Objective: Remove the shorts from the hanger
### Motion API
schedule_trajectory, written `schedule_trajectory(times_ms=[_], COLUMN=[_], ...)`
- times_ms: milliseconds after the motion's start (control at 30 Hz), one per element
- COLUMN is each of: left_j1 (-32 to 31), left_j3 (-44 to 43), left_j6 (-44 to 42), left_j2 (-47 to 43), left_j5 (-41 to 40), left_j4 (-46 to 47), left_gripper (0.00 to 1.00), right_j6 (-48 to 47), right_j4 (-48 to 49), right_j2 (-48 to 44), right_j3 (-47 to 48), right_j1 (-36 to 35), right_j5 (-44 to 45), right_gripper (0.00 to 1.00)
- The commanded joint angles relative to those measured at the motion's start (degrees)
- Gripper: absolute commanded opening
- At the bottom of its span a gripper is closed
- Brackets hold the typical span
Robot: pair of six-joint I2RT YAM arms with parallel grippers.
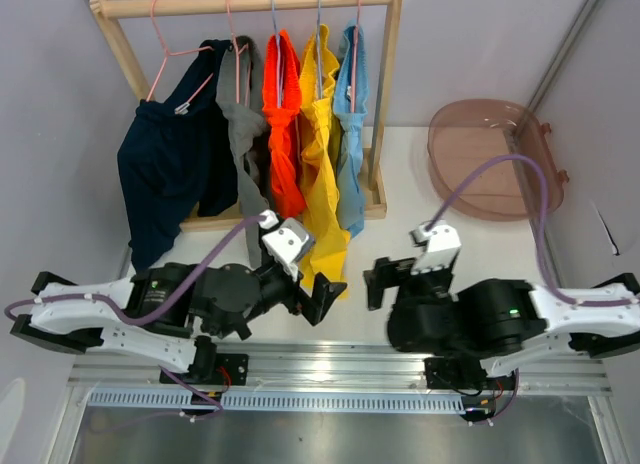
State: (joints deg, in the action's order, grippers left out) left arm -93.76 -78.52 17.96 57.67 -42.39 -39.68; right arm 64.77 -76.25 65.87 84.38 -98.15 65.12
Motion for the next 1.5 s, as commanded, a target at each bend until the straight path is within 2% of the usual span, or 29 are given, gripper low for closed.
schedule_trajectory(times_ms=[0,67,100,133,167,200,233,267,300,333,400,467,500,533,567,600,633,667,700,733,867,1100,1333,1467], left_j1=[-0.38,-0.46,-0.46,-0.46,-0.29,0.15,4.59,8.72,14.16,23.79,29.13,34.06,35.38,38.01,39.08,41.18,42.59,43.91,45.92,46.38,46.82,46.82,45.94,45.59], left_j3=[-7.59,-9.80,-9.55,-7.46,-6.22,-4.73,-5.84,-7.77,-13.10,-18.20,-25.93,-36.40,-45.31,-54.89,-59.94,-70.09,-69.49,-67.57,-63.03,-62.29,-64.21,-63.52,-56.66,-56.74], left_j6=[-3.54,-7.83,-10.11,-16.40,-18.98,-22.14,-25.74,-24.47,-22.02,-18.52,-19.27,-20.50,-20.85,-20.77,-20.59,-20.16,-19.11,-17.97,-15.26,-14.88,-15.06,-15.49,-20.15,-21.38], left_j2=[0.24,1.04,0.87,0.34,-0.01,-0.10,0.42,1.47,2.96,7.06,12.44,23.15,27.45,36.20,40.46,43.98,45.76,45.86,45.69,45.86,50.95,54.56,51.06,51.84], left_j5=[-2.87,-2.17,-0.17,0.29,-2.14,-5.56,-3.86,1.21,7.52,16.90,19.97,24.71,26.29,29.09,30.34,31.74,33.58,37.52,38.69,38.79,35.54,28.96,17.98,13.13], left_j4=[2.77,4.17,8.09,11.78,16.34,25.35,27.01,25.98,23.71,20.99,20.17,16.41,14.39,10.37,8.67,7.79,8.82,14.05,16.28,17.69,18.67,20.61,25.34,24.83], left_gripper=[0.99,0.99,0.99,0.99,0.99,0.99,0.99,0.99,0.99,0.99,0.99,0.99,0.99,0.99,0.99,0.99,0.99,0.99,0.99,0.99,0.99,0.99,0.98,0.98], right_j6=[-1.03,-5.34,-8.40,-9.57,-10.53,-13.07,-14.92,-16.59,-17.91,-20.02,-21.61,-22.06,-21.97,-21.97,-21.62,-20.66,-19.61,-16.90,-15.57,-14.42,-10.64,-10.72,-9.05,-8.70], right_j4=[1.34,7.50,8.56,9.27,10.32,11.03,12.08,13.91,14.46,15.16,16.30,16.83,17.01,17.53,17.54,17.19,16.23,15.35,14.73,13.77,11.21,9.72,8.57,8.75], right_j2=[-10.56,-13.91,-16.36,-17.34,-18.05,-19.01,-19.37,-19.63,-19.72,-19.81,-19.72,-19.98,-20.16,-20.77,-21.21,-21.48,-22.35,-22.79,-23.23,-23.67,-25.17,-25.26,-25.96,-25.96], right_j3=[-5.70,-8.95,-9.49,-9.76,-9.93,-10.11,-10.29,-10.55,-10.72,-10.81,-10.90,-11.34,-11.69,-12.65,-13.27,-13.71,-14.67,-15.29,-15.82,-16.35,-18.63,-18.46,-19.69,-20.22], right_j1=[-0.11,0.76,1.37,1.99,3.39,3.84,4.28,4.89,5.16,5.33,5.60,5.51,5.60,5.60,5.60,5.69,5.69,5.60,5.60,5.69,5.69,5.51,5.60,5.60], right_j5=[5.36,5.54,5.54,5.72,5.80,6.15,6.24,6.24,6.16,6.16,6.24,6.07,5.89,5.02,4.58,4.14,3.79,3.09,2.73,2.21,-0.17,-1.13,-2.63,-2.81], right_gripper=[0.99,0.99,0.99,0.99,1.00,0.99,0.99,0.99,1.00,0.99,0.99,0.99,0.99,0.99,0.99,1.00,1.00,1.00,0.99,0.99,0.99,1.00,0.99,0.99])
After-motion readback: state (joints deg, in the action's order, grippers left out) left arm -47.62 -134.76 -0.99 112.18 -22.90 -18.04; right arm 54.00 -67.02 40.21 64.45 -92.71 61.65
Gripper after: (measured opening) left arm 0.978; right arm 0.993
